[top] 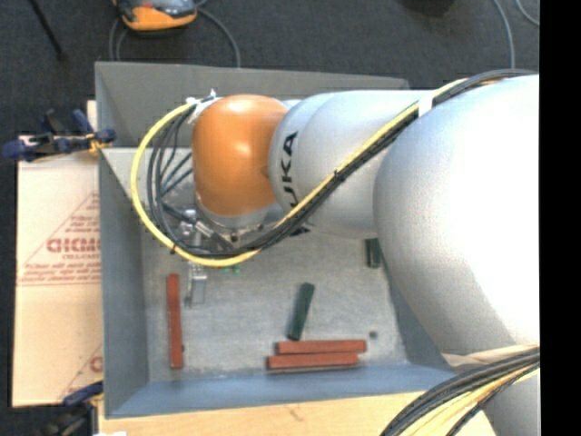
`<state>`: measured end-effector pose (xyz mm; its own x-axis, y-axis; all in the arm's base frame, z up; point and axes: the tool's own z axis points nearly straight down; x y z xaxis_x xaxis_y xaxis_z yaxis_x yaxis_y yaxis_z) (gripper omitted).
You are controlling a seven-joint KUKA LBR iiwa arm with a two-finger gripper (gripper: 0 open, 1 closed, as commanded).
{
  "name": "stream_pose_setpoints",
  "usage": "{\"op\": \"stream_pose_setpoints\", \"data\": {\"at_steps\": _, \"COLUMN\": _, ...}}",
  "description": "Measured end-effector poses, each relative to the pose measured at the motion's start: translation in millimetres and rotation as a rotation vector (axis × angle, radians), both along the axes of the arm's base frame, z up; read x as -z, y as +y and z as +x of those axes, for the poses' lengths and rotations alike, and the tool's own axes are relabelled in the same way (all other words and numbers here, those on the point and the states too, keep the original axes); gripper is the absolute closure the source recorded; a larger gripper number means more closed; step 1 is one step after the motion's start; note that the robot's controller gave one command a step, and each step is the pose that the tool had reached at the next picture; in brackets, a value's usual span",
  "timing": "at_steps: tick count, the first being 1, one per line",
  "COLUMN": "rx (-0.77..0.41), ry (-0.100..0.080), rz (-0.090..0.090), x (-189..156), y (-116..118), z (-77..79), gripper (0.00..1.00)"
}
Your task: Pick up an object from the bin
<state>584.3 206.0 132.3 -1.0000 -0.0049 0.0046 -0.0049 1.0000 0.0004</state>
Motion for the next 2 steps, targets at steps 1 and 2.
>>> {"op": "stream_pose_setpoints", "data": {"at_steps": 1, "rx": 0.004, "ry": -0.007, "rz": 0.002, "x": -4.8, "y": -0.7, "z": 2.1, "gripper": 0.00}}
{"op": "stream_pose_setpoints", "data": {"at_steps": 2, "rx": -0.112, "ry": -0.015, "rz": 0.004, "x": 17.7, "y": -21.2, "z": 1.8, "gripper": 0.00}}
